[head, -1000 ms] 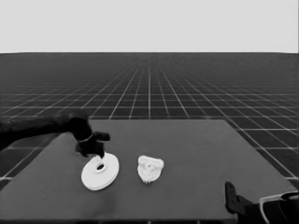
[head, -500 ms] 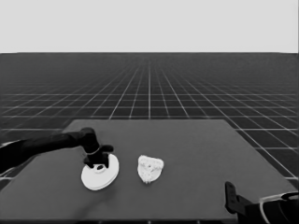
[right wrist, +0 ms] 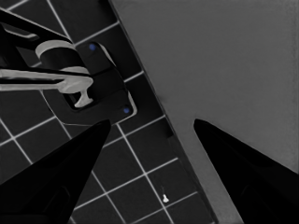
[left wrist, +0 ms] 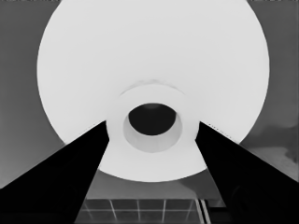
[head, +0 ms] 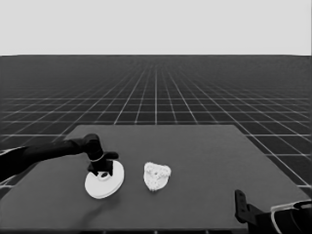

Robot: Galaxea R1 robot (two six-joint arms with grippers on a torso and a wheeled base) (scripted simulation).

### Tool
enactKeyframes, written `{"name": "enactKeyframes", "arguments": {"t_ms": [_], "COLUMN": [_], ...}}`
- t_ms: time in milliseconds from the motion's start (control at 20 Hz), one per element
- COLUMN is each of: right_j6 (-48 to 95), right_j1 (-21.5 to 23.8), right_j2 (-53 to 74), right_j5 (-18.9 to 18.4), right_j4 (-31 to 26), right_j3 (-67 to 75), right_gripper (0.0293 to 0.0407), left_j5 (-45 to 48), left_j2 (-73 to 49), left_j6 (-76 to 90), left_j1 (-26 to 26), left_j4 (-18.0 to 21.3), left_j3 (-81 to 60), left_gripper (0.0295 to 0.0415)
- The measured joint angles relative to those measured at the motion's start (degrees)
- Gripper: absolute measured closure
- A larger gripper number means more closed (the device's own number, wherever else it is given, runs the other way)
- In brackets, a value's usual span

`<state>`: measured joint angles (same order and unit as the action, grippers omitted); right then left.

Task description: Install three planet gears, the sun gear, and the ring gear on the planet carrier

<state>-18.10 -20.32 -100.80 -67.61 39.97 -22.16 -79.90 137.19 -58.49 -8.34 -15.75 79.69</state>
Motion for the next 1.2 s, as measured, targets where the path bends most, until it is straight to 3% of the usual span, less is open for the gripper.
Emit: {"name": "enactKeyframes", "arguments": {"t_ms": [200, 300, 400, 700, 800, 900, 1200], "right_j6": [0.00, 0.00, 0.00, 0.00, 0.00, 0.00, 0.00], "right_j1": [0.00, 0.00, 0.00, 0.00, 0.00, 0.00, 0.00], "right_j2": [0.00, 0.00, 0.00, 0.00, 0.00, 0.00, 0.00], "right_j5": [0.00, 0.00, 0.00, 0.00, 0.00, 0.00, 0.00], "right_j4": [0.00, 0.00, 0.00, 0.00, 0.00, 0.00, 0.00], "right_j3": [0.00, 0.00, 0.00, 0.00, 0.00, 0.00, 0.00], "right_gripper": [0.0315, 0.0315, 0.0315, 0.0315, 0.0315, 0.0315, 0.0315], "left_j5": [0.00, -4.59, -5.99, -6.68, -8.64, -8.61, -8.32], "left_j2": [0.00, -2.30, -2.63, -2.68, 18.79, 31.98, 38.34], "left_j6": [0.00, -1.98, -2.23, -2.23, -22.29, -22.16, -19.67], "left_j1": [0.00, 7.33, 10.47, 11.91, 10.69, 10.21, 9.98], "left_j4": [0.00, 6.15, 8.69, 10.02, 7.88, 7.62, 7.51], "left_j3": [0.00, -5.32, -6.07, -6.15, -1.70, 8.92, 17.45], "left_gripper": [0.0362, 0.0362, 0.0362, 0.0362, 0.0362, 0.0362, 0.0362]}}
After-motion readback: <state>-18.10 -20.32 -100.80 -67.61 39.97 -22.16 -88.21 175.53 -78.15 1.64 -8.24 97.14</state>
